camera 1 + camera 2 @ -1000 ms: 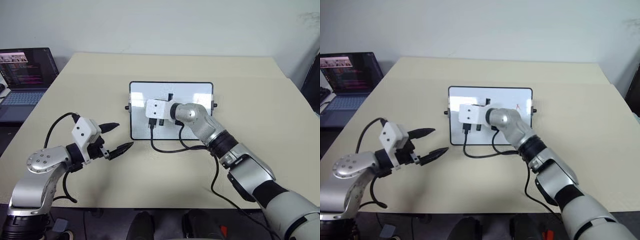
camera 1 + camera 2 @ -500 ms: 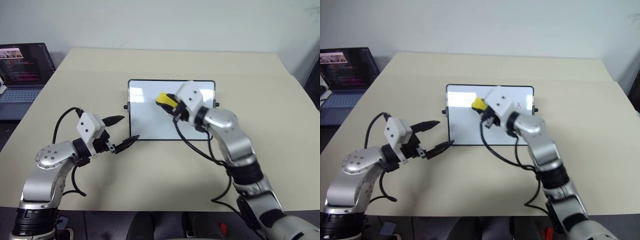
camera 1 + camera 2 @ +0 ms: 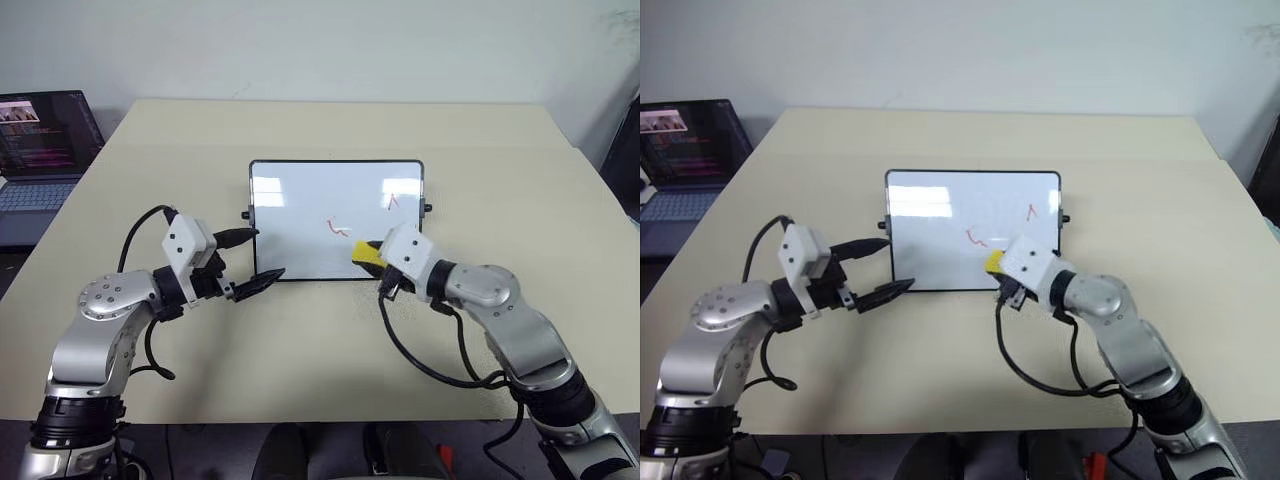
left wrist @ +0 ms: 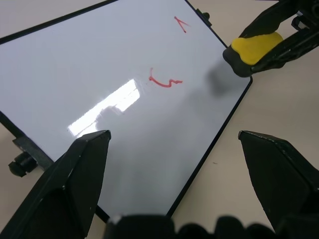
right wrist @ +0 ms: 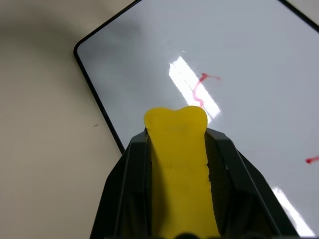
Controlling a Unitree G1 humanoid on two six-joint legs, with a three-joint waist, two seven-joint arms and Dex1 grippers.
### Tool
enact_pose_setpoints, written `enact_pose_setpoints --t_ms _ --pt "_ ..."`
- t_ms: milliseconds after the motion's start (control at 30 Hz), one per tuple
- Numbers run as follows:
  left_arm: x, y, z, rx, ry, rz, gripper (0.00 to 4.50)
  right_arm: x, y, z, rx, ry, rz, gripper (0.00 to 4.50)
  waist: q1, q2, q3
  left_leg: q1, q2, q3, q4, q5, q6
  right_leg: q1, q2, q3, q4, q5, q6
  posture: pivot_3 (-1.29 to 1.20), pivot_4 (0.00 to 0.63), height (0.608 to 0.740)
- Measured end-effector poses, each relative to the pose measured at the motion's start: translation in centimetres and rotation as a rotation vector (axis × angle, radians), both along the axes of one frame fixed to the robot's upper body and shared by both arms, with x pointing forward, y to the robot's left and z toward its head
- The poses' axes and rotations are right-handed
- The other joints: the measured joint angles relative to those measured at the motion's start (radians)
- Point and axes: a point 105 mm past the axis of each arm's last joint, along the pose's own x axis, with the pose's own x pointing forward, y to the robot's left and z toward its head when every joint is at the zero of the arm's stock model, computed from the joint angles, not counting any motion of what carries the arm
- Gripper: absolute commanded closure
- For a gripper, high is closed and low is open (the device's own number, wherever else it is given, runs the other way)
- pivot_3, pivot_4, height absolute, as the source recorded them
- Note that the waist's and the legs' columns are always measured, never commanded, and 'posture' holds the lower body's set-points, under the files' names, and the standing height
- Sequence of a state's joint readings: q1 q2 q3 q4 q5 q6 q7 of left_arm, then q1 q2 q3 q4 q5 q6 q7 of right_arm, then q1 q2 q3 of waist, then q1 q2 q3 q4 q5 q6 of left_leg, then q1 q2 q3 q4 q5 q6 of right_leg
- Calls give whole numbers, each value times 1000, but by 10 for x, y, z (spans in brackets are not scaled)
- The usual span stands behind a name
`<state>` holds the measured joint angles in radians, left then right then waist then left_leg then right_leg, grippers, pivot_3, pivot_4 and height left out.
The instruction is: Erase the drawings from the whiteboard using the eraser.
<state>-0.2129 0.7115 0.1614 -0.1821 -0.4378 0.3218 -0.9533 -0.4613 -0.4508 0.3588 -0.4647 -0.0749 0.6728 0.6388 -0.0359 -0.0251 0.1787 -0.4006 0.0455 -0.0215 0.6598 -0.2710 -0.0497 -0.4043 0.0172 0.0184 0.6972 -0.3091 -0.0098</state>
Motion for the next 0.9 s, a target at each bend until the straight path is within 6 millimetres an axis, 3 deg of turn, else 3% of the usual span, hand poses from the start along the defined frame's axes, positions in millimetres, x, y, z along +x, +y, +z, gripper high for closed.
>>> enact_pose_setpoints --t_ms 200,400,567,900 --pt "1 0 1 -6 14 -24 0 17 22 10 -10 -83 9 3390 3 -1 0 0 0 0 1 0 0 0 0 0 0 0 0 0 150 740" --pt "-6 -7 -5 35 69 -114 0 52 42 21 -53 -163 -28 3390 4 -1 0 0 0 0 1 0 0 0 0 0 0 0 0 0 150 740" --pt "-7 -8 -4 57 70 -136 0 70 41 12 -87 -159 -56 3390 6 -1 0 -1 0 0 1 0 0 0 -1 0 0 0 0 0 150 740" --pt "-6 -12 -7 60 76 -145 0 63 32 -9 -233 -139 34 3391 6 -2 -1 3 0 0 3 0 0 2 -1 0 4 1 -1 0 150 740"
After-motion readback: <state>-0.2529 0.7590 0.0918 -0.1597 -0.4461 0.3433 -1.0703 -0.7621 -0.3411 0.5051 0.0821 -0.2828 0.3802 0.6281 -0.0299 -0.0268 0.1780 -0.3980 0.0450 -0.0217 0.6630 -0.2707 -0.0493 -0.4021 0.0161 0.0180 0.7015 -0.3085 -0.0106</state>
